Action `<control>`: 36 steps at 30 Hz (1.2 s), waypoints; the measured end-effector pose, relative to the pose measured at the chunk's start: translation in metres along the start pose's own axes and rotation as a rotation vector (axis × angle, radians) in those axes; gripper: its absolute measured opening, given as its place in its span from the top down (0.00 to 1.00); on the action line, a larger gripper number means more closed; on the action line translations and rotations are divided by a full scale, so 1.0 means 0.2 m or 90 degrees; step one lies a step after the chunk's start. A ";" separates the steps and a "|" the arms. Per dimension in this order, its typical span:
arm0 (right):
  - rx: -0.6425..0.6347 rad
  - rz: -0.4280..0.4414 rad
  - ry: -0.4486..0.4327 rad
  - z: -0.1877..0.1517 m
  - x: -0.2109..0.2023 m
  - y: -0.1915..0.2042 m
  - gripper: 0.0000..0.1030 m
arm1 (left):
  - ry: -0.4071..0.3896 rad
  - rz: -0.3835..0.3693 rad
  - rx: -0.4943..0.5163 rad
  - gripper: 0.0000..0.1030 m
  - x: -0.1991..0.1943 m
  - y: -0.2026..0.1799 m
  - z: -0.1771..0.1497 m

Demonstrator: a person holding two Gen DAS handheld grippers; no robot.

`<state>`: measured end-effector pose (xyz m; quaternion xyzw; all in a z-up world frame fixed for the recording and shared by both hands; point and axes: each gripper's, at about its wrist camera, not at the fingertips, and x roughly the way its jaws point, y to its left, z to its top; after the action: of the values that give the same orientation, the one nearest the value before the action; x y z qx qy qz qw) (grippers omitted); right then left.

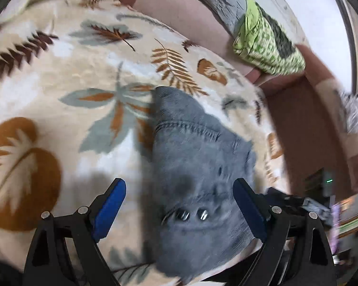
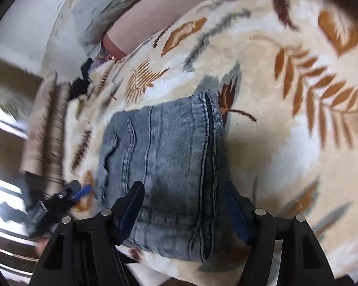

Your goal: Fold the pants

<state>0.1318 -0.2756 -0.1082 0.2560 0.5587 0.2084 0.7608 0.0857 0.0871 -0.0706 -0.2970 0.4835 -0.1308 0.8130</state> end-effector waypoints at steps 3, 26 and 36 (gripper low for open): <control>0.027 0.020 0.019 0.06 0.06 -0.03 0.32 | 0.022 -0.039 -0.005 0.11 0.07 -0.01 0.02; 0.045 0.036 0.043 0.06 0.16 -0.02 0.31 | 0.027 0.110 0.108 0.11 0.25 -0.15 -0.06; -0.021 0.016 0.060 0.03 0.23 0.11 0.36 | 0.036 0.100 0.123 0.33 0.26 -0.17 -0.06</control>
<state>0.1501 -0.2312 -0.1264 0.2407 0.5869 0.2391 0.7352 0.1039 0.0296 -0.0903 -0.1748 0.5132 -0.1213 0.8315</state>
